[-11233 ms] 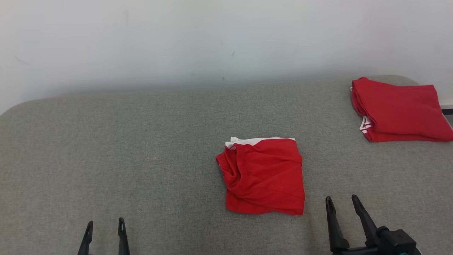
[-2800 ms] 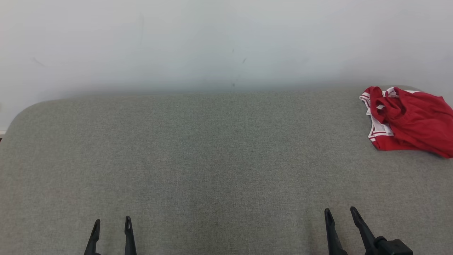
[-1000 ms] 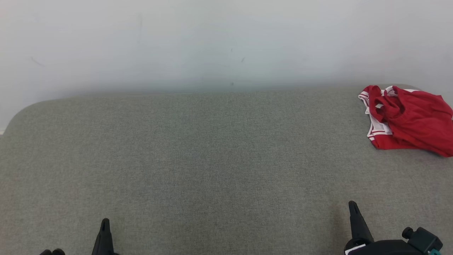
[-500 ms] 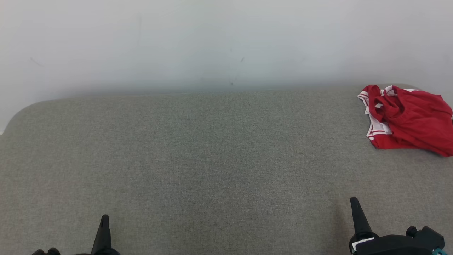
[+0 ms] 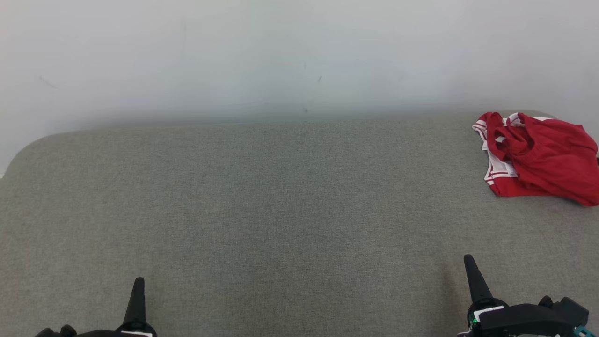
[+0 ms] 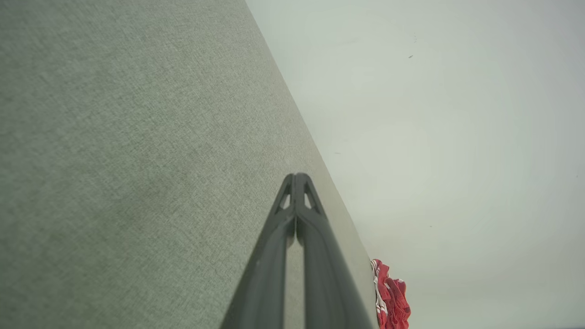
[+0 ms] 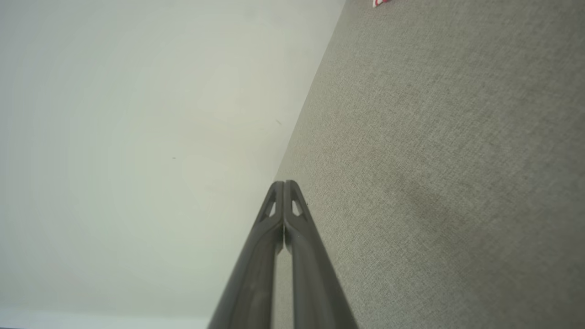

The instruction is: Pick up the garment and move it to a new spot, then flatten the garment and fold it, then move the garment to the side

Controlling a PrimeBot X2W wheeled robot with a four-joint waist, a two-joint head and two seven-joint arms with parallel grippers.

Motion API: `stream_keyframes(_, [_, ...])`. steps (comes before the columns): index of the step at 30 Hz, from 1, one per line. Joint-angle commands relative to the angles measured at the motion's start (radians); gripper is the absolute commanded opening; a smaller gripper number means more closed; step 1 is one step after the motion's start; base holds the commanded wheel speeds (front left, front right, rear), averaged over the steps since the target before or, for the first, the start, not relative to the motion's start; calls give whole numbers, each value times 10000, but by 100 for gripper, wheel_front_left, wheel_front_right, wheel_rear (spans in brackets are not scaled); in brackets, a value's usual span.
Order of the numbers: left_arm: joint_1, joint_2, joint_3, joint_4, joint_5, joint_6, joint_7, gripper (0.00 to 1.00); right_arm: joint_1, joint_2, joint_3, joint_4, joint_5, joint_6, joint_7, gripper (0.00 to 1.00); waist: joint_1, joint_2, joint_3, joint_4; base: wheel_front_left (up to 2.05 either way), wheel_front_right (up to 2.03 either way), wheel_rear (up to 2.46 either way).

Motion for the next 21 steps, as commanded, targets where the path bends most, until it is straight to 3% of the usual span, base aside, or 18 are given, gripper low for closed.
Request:
stream_keyframes(1, [-213,16,63,-47,-332,-42,77,0,-186,-42,-45,-80,313,-13,62,0,0,-1,1,-2,0,0,0])
stream_keyframes(21, [-452,17,214,22,-2150,-241,528,0,-424,-19,-211,-65,2071,-16,532,0,0,-1,9,-25,0,0,0])
